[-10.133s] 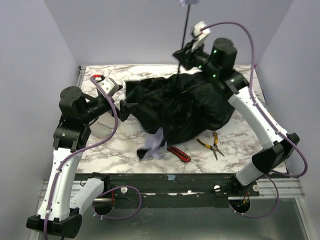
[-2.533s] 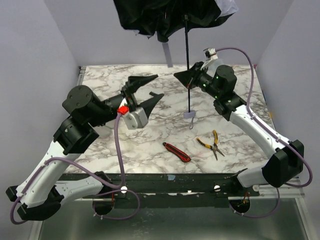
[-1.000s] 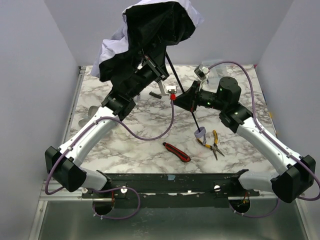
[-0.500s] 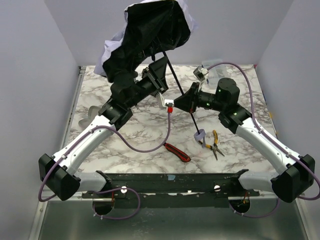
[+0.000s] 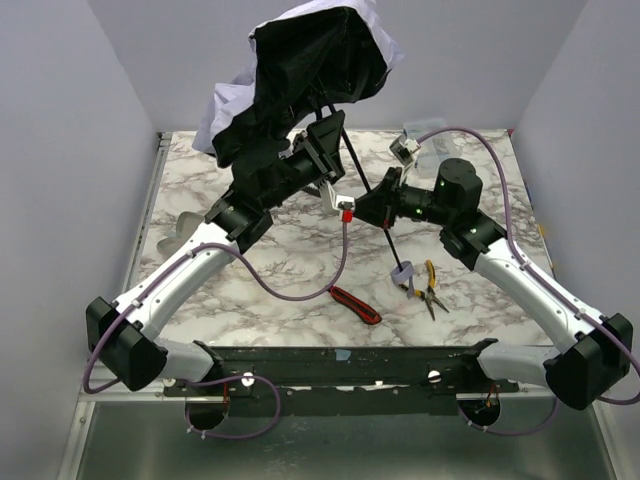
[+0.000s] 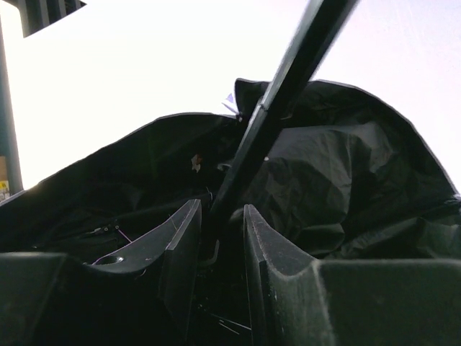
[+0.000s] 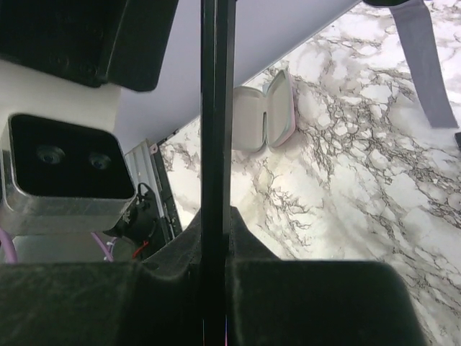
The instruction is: Open the umbrella
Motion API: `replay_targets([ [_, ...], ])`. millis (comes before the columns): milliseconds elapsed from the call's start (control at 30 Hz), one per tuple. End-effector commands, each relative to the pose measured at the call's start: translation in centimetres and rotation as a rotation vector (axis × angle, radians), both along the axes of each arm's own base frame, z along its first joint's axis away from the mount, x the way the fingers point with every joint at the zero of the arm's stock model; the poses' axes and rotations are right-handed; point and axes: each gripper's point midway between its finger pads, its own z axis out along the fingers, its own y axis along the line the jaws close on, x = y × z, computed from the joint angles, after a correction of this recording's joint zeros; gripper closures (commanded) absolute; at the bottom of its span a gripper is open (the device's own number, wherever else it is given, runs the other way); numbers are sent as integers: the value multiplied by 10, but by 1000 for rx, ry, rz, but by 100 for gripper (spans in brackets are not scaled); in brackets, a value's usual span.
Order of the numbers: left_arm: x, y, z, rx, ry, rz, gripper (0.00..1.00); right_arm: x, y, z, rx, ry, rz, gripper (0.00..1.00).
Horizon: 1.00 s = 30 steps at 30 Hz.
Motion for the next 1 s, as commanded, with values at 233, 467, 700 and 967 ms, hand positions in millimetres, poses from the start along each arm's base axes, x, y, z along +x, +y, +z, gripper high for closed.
replay_targets([
  [233,41,30,23,-119,96,154,85,-23,-7,35,47,-197,61,100],
  [467,73,73,56,-205,-16,319,88,-34,-15,12,-25,-185,74,100],
  [700,68,86,87,-215,-138,309,100,-32,-25,-38,-173,-114,51,85],
  [967,21,63,79,-130,-227,104,100,-28,-38,-80,-312,-46,18,63],
])
